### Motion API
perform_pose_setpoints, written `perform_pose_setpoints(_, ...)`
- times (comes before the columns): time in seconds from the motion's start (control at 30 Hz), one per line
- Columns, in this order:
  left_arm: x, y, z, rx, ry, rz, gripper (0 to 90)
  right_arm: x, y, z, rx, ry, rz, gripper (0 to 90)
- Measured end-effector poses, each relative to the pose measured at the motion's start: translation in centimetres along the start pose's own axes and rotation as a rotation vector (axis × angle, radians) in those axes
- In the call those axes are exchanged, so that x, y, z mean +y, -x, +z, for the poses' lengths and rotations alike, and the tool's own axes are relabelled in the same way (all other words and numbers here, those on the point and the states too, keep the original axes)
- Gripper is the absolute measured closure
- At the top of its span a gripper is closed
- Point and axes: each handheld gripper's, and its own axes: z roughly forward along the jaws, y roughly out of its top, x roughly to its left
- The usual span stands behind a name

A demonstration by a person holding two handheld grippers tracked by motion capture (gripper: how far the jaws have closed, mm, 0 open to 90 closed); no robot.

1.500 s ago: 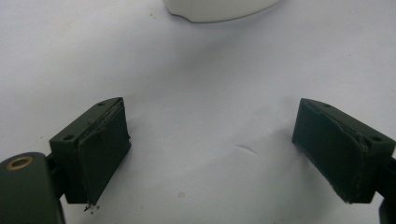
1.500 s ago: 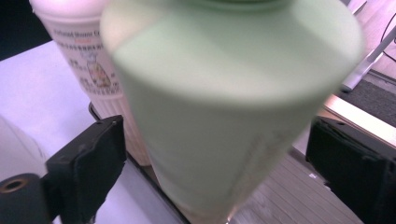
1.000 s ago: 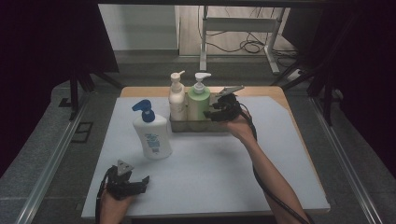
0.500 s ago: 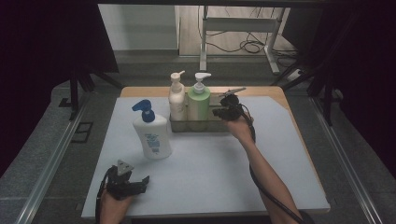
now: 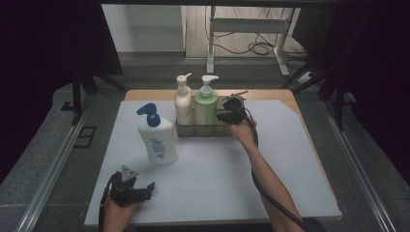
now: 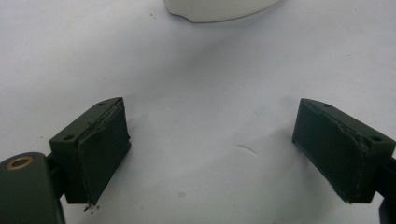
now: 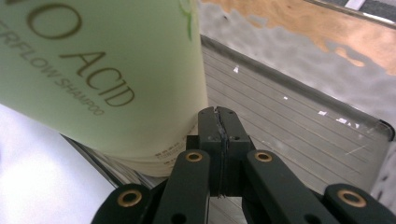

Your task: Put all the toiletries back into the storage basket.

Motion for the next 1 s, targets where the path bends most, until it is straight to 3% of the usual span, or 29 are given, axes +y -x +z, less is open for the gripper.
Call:
perform_pose_setpoints(0.33, 0.0, 0.0, 0.0, 0.000, 0.000, 0.000, 10.4, 0.1, -0.3, 0.4, -0.002, -0.021, -0.001, 90.0)
perform_pose_setpoints(0.53, 0.0, 0.0, 0.0, 0.000, 0.000, -0.001, 10.4, 0.2, -1.2, 0.9, -0.008, -0.030, -0.016, 90.0)
perform_pose_setpoints(1.0, 0.0, 0.0, 0.0, 0.000, 0.000, -0.001, 10.4, 0.4, -1.4, 0.8, -0.013, -0.030, 0.005, 90.0)
